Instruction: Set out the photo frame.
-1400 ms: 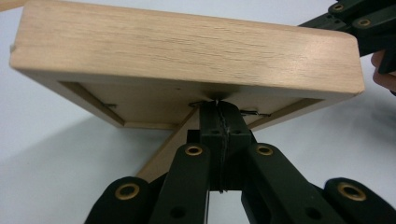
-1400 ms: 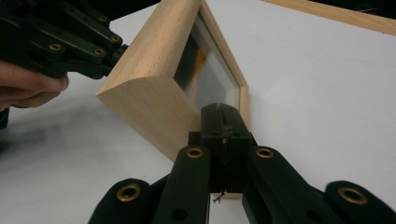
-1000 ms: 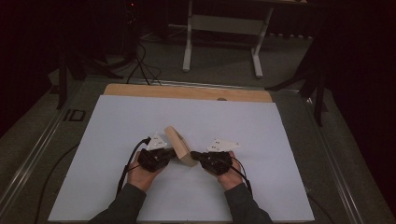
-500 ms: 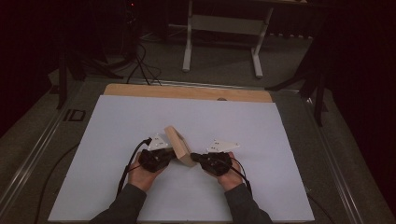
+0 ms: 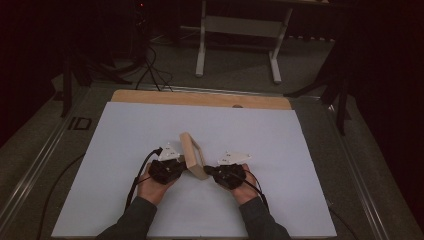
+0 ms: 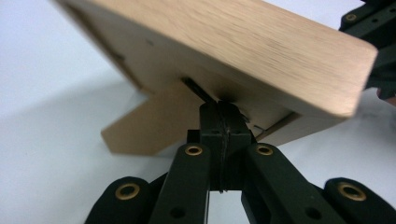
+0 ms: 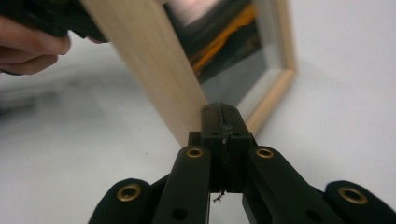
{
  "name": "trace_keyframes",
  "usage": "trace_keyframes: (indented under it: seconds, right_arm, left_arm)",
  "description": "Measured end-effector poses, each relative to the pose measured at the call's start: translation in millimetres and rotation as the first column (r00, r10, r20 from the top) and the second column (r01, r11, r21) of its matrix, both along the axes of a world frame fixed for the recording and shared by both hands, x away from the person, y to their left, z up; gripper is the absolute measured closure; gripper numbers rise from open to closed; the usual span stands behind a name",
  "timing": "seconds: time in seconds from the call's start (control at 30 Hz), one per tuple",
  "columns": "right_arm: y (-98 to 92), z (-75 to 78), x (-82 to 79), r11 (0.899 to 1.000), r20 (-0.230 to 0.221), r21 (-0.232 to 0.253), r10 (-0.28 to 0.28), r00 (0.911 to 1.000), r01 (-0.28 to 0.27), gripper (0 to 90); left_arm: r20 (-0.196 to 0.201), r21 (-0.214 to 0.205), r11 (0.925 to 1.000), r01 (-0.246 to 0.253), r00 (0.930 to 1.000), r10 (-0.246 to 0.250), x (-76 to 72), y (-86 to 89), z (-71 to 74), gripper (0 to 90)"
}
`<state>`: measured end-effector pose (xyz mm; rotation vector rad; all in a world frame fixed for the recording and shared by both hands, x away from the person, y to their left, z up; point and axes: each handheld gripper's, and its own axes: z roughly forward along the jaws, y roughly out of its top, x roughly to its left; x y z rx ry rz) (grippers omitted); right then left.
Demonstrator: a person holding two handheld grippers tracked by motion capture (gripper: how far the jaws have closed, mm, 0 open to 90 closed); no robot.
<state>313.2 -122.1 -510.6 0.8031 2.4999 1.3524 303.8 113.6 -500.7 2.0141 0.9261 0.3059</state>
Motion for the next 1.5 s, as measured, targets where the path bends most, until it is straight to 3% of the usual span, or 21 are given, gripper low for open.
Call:
trace_keyframes:
  seconds: [0.33, 0.57, 0.9, 1.27, 1.5]
  right_arm:
    - [9.8, -2.5, -4.0, 1.0, -0.001, -0.008, 0.023, 0.9997, -0.023, 89.8]
    - [11.6, -0.8, -4.7, 0.999, 0.009, -0.011, 0.032, 0.9995, -0.032, 87.3]
    - [2.4, 5.7, -1.6, 1.0, 0.021, 0.015, 0.004, 0.9998, -0.004, 75.6]
    - [-2.4, 6.8, 2.2, 1.0, 0.006, 0.01, -0.026, 0.9997, 0.026, 59.4]
    - [-6.6, 8.8, 4.3, 0.999, 0.003, 0.018, -0.046, 0.9989, 0.046, 55.8]
  left_arm:
    - [-0.013, -0.016, 0.9995, -0.026, 0.9996, 0.026, 3.0, 5.4, -1.9, 89.7]
    - [-0.001, -0.004, 0.9992, -0.041, 0.9992, 0.041, 2.7, 8.8, -0.5, 89.1]
    - [0.007, -0.038, 0.9932, -0.11, 0.9939, 0.11, 1.2, 25.1, 8.0, 68.2]
    - [0.018, -0.114, 0.9854, -0.127, 0.9914, 0.129, -3.1, 39.8, 19.2, 52.6]
    - [0.031, -0.154, 0.9803, -0.124, 0.991, 0.13, -4.9, 45.2, 23.9, 43.7]
